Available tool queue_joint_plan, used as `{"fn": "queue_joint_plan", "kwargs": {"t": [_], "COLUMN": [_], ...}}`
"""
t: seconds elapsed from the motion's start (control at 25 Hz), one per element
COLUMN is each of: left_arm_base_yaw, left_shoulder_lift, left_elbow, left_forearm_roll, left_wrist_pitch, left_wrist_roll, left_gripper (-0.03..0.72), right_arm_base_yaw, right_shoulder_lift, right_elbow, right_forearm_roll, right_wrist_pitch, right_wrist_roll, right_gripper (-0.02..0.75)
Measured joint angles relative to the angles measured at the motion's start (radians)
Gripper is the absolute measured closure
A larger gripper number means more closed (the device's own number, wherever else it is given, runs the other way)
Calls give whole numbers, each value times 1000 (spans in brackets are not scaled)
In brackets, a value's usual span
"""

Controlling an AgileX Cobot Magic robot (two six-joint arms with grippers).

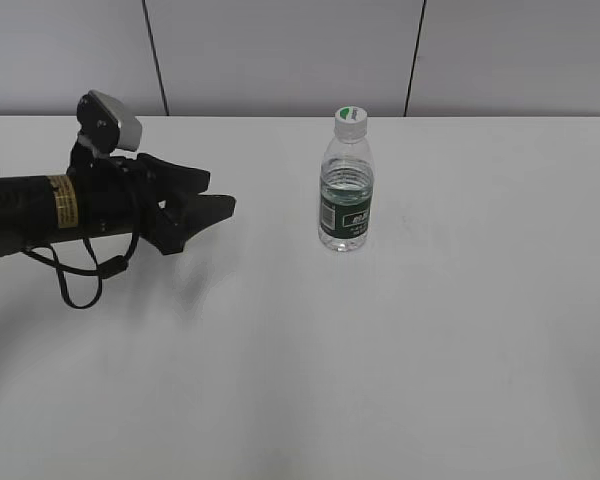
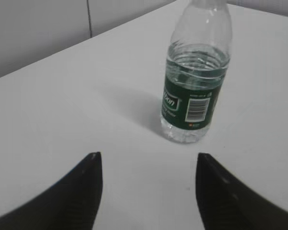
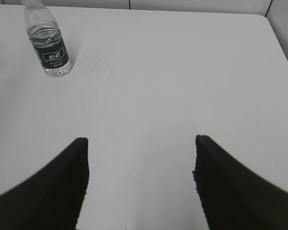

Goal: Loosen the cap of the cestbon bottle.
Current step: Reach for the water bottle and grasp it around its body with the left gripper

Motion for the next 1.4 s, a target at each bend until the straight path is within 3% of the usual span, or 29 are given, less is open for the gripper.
{"fn": "queue_joint_plan", "kwargs": {"t": [0.44,0.68,1.28,1.4], "left_arm_base_yaw": [8,8,3,-17], "left_shoulder_lift": [133,199,208,240], "left_elbow": [-215,-288,-293,-293], "left_forearm_roll": [336,430,394,370], "left_wrist_pitch": [-105,-202,-189,-191], "left_wrist_roll": [-223,-287,-293,-291], "left_gripper": [218,230,232,196], "right_arm_base_yaw": [0,0,0,0], "right_shoulder_lift": [0,0,0,0], "right_elbow": [0,0,0,0], "right_forearm_roll": [0,0,0,0], "right_wrist_pitch": [0,0,0,0], "right_wrist_roll": [0,0,0,0], "right_gripper": [211,211,211,211]}}
